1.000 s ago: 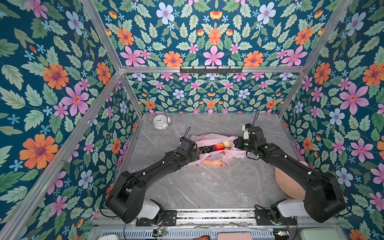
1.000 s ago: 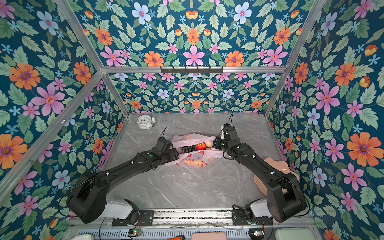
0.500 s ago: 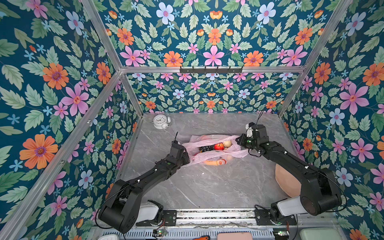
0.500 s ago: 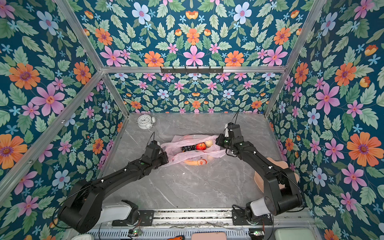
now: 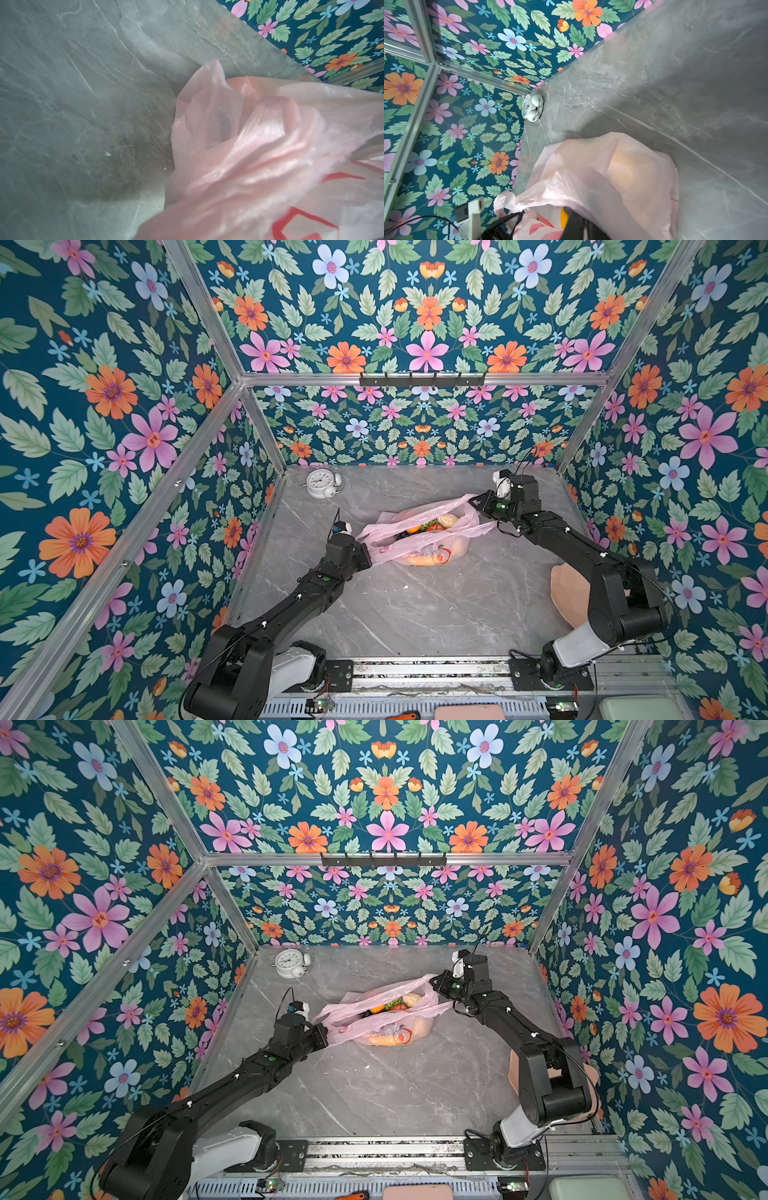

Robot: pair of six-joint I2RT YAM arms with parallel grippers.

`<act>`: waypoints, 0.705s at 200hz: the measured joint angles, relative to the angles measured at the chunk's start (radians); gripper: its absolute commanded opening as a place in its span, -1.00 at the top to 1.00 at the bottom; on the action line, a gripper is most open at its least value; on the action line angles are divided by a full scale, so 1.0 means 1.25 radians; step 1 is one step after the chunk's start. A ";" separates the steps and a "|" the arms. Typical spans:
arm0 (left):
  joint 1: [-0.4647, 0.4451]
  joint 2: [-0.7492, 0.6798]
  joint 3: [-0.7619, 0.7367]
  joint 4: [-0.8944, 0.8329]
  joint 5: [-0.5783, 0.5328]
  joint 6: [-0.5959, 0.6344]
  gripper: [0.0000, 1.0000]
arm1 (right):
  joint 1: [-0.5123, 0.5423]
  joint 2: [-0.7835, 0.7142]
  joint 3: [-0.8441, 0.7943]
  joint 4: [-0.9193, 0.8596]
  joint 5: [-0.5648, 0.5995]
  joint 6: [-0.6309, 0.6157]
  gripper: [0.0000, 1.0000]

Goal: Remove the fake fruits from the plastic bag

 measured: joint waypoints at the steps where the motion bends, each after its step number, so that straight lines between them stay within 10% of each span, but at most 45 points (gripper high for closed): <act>1: -0.001 0.001 0.000 0.002 0.002 0.000 1.00 | 0.000 0.002 0.001 0.000 0.000 0.002 1.00; 21: -0.033 0.017 0.019 0.005 -0.002 0.002 1.00 | 0.014 0.016 0.025 -0.006 0.000 0.004 0.99; 71: -0.096 0.026 0.063 0.002 -0.038 0.033 1.00 | 0.049 -0.011 0.081 -0.116 0.074 -0.051 -0.30; 141: -0.101 0.020 0.042 0.001 -0.074 0.049 1.00 | 0.105 -0.110 0.123 -0.343 0.287 -0.186 -0.50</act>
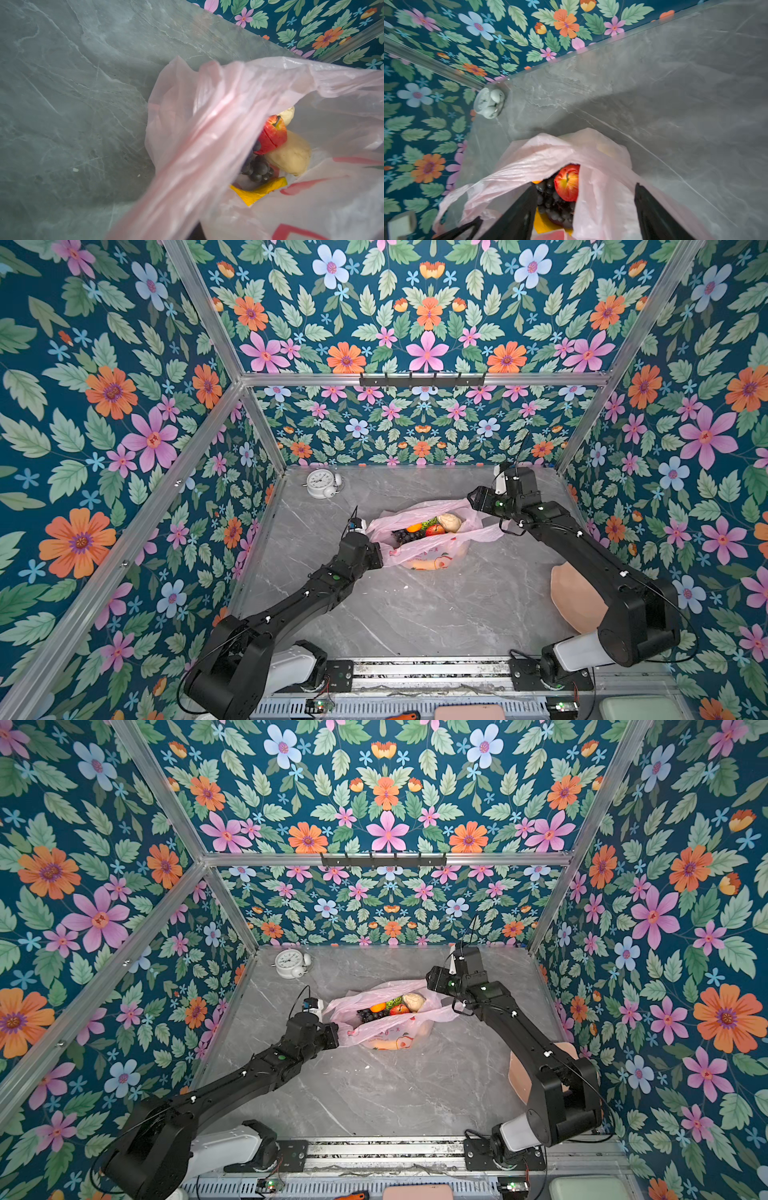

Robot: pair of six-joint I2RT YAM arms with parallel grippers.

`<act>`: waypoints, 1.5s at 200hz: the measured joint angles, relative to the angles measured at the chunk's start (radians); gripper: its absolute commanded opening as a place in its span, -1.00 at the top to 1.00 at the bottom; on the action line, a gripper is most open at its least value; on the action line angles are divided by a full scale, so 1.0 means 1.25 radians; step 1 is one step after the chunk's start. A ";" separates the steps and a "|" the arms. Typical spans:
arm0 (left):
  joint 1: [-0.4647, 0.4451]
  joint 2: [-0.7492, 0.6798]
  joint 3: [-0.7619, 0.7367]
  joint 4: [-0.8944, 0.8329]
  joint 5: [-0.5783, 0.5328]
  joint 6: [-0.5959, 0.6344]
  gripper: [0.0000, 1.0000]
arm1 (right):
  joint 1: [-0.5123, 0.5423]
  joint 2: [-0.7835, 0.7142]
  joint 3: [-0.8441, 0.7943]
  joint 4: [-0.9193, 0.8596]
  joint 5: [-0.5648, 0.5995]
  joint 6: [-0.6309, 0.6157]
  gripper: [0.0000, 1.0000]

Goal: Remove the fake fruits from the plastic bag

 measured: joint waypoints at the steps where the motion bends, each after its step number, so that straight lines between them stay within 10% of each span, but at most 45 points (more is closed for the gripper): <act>1: 0.000 0.000 0.000 0.000 0.000 0.000 1.00 | 0.003 -0.001 0.001 -0.003 0.002 -0.002 -0.50; 124: -0.074 -0.025 -0.005 0.004 -0.060 0.050 1.00 | 0.282 0.041 0.081 -0.200 0.349 -0.071 -0.50; 217: -0.083 -0.036 -0.053 0.026 -0.086 0.047 1.00 | 0.267 0.250 0.142 -0.326 0.405 0.061 -0.63; 249: -0.084 -0.042 -0.069 0.033 -0.094 0.034 1.00 | 0.241 0.283 0.152 -0.321 0.402 0.084 -0.22; 300: -0.040 -0.059 -0.085 0.036 -0.109 -0.004 1.00 | 0.179 0.229 0.087 -0.247 0.344 0.082 1.00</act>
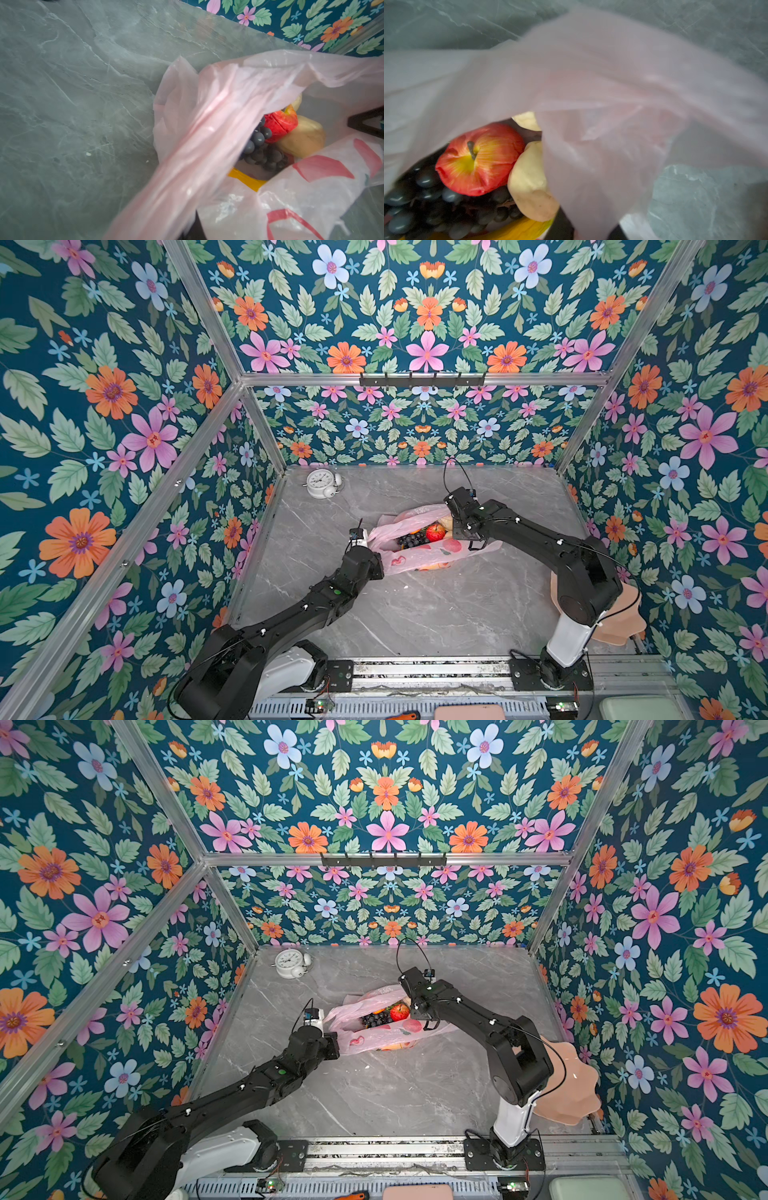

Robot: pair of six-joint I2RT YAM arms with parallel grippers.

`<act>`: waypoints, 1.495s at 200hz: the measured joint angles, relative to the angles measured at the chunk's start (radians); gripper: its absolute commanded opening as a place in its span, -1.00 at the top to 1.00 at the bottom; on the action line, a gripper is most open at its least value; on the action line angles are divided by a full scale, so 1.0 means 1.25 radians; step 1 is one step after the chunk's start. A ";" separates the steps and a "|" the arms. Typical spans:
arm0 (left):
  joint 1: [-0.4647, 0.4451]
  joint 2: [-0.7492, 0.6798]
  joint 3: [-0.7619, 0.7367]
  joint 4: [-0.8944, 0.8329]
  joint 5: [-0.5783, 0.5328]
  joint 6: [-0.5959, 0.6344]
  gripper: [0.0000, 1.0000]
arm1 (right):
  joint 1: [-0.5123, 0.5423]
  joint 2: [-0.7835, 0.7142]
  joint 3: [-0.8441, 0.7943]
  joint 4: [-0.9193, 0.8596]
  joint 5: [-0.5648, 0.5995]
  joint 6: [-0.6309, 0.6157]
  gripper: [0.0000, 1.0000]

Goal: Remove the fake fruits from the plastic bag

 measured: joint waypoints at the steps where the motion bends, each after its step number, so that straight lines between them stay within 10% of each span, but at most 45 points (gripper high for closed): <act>1: 0.003 0.000 -0.001 0.000 0.002 -0.001 1.00 | -0.002 -0.004 -0.004 0.004 -0.003 0.000 1.00; 37: 0.159 -0.006 -0.016 -0.001 0.092 -0.027 1.00 | -0.102 -0.142 -0.130 0.135 -0.173 -0.013 1.00; 80: 0.178 0.046 0.070 -0.061 0.137 -0.013 1.00 | -0.121 -0.185 -0.178 0.232 -0.331 -0.038 1.00; 116: 0.106 0.081 0.167 -0.188 0.126 0.022 0.28 | -0.123 -0.224 -0.219 0.266 -0.384 -0.040 1.00; 166: 0.004 0.062 0.269 -0.463 -0.062 0.015 -0.44 | -0.123 -0.242 -0.232 0.268 -0.392 -0.042 1.00; 228: -0.173 0.174 0.479 -0.673 -0.290 0.060 -0.74 | -0.124 -0.247 -0.222 0.254 -0.393 -0.058 1.00; 299: -0.157 0.471 0.618 -0.648 -0.448 0.191 -0.63 | -0.124 -0.266 -0.230 0.251 -0.399 -0.061 1.00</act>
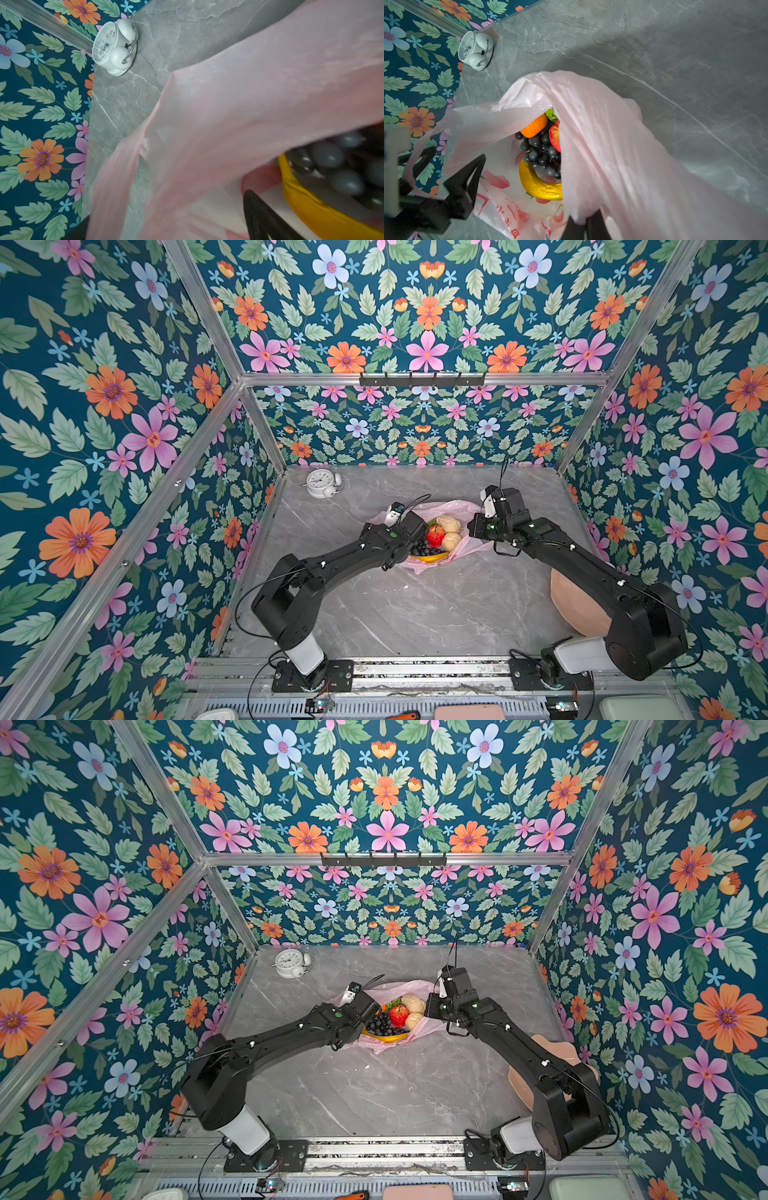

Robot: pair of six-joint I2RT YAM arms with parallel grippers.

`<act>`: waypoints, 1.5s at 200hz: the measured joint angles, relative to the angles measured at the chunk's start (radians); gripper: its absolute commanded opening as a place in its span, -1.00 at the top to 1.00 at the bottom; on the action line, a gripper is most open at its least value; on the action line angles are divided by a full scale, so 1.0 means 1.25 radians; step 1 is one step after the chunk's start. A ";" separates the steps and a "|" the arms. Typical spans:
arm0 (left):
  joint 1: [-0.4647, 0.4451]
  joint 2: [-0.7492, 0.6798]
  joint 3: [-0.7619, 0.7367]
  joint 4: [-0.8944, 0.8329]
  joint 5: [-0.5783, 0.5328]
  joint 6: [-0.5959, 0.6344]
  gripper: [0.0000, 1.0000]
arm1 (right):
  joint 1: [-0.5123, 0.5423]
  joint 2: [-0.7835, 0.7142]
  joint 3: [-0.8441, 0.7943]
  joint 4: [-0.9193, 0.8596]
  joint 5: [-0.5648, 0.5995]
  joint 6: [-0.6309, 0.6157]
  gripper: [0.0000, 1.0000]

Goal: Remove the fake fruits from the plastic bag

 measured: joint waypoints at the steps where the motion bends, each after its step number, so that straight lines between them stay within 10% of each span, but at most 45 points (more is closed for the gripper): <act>1: 0.001 0.002 0.001 0.000 -0.001 0.000 -0.61 | 0.000 0.000 0.000 0.000 0.000 0.000 1.00; 48: 0.092 0.083 0.027 0.051 0.014 0.015 0.34 | -0.001 -0.003 -0.014 0.002 0.000 -0.007 1.00; 93: 0.226 -0.030 -0.093 0.181 0.213 -0.028 0.92 | -0.016 0.005 -0.014 0.000 0.000 -0.009 1.00; 139: 0.437 -0.125 -0.246 0.312 0.502 -0.112 1.00 | -0.081 0.028 -0.031 0.014 -0.067 -0.014 1.00; 197: 0.405 -0.149 -0.247 0.348 0.635 -0.121 1.00 | -0.074 0.062 0.001 0.038 -0.139 -0.035 1.00; 238: 0.386 -0.174 -0.251 0.341 0.641 -0.117 1.00 | -0.074 0.052 0.030 0.010 -0.090 -0.031 -0.33; 300: 0.333 -0.211 -0.297 0.346 0.622 -0.127 1.00 | 0.060 0.002 0.009 -0.094 0.109 0.070 -0.72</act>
